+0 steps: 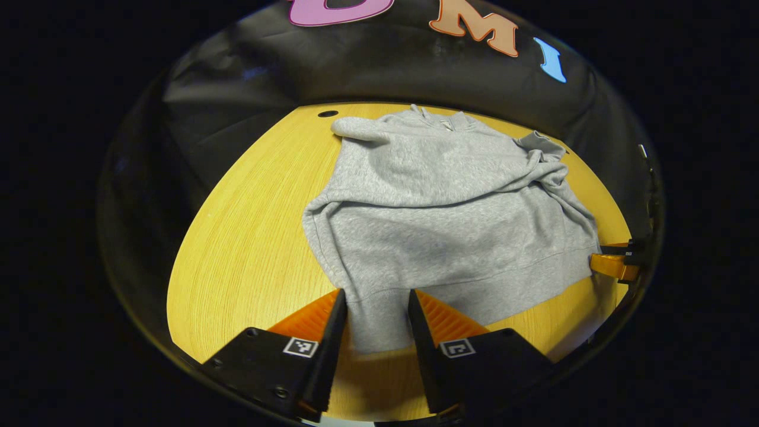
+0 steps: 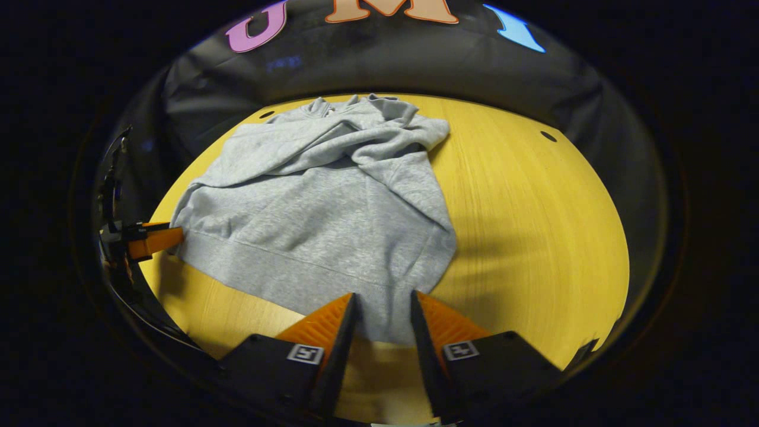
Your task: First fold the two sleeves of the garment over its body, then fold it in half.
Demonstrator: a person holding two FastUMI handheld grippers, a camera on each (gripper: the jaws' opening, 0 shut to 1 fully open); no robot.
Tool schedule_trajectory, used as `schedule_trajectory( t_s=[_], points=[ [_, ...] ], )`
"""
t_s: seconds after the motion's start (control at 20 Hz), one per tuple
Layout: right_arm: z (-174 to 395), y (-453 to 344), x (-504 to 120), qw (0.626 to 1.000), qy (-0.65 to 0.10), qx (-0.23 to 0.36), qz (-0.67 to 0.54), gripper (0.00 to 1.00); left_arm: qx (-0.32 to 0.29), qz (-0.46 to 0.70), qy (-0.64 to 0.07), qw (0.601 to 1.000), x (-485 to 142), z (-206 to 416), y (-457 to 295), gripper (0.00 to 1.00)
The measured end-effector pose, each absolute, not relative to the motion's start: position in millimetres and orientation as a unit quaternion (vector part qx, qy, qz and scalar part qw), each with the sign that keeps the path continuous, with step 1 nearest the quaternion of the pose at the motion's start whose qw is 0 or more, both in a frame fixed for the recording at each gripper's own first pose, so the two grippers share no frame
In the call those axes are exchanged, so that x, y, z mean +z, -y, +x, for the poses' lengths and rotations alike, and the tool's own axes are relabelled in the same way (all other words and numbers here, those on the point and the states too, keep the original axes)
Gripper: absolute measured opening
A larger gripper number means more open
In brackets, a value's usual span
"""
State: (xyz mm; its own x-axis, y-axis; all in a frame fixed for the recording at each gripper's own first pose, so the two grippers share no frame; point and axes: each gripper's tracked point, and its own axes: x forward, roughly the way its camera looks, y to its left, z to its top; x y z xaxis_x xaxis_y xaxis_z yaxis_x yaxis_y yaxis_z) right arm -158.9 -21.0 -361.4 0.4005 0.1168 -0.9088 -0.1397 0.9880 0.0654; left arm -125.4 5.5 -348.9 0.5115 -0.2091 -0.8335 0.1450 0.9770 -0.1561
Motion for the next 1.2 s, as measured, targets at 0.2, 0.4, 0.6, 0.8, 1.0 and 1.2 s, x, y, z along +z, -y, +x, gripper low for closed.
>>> schedule_trajectory(
  t_s=[0.2, 0.4, 0.6, 0.8, 1.0, 1.2],
  points=[
    [-159.1, 13.6, -362.0, 0.827, -0.554, 0.091, -0.017, 0.13, -0.116, -0.059, -0.473, 0.871, -345.9, -119.0, -0.1, 0.23],
    [-154.9, 13.8, -360.9, 0.825, -0.558, 0.087, -0.003, 0.12, -0.127, -0.086, -0.482, 0.862, -345.7, -117.8, 1.7, 0.03],
    [-158.9, 13.0, -354.9, 0.821, -0.564, 0.090, 0.005, 0.12, -0.131, -0.070, -0.504, 0.851, -341.6, -127.2, -2.0, 0.00],
    [-161.5, 16.1, -347.3, 0.813, -0.574, 0.094, 0.022, 0.12, -0.135, -0.073, -0.517, 0.842, -339.7, -133.3, 0.9, 0.00],
    [-159.3, 15.0, -346.5, 0.802, -0.587, 0.105, 0.025, 0.12, -0.130, -0.078, -0.530, 0.834, -340.4, -130.2, -0.2, 0.00],
    [-153.1, 13.7, -338.2, 0.801, -0.587, 0.109, 0.037, 0.12, -0.121, -0.080, -0.531, 0.835, -333.6, -127.2, -0.9, 0.00]
  ],
)
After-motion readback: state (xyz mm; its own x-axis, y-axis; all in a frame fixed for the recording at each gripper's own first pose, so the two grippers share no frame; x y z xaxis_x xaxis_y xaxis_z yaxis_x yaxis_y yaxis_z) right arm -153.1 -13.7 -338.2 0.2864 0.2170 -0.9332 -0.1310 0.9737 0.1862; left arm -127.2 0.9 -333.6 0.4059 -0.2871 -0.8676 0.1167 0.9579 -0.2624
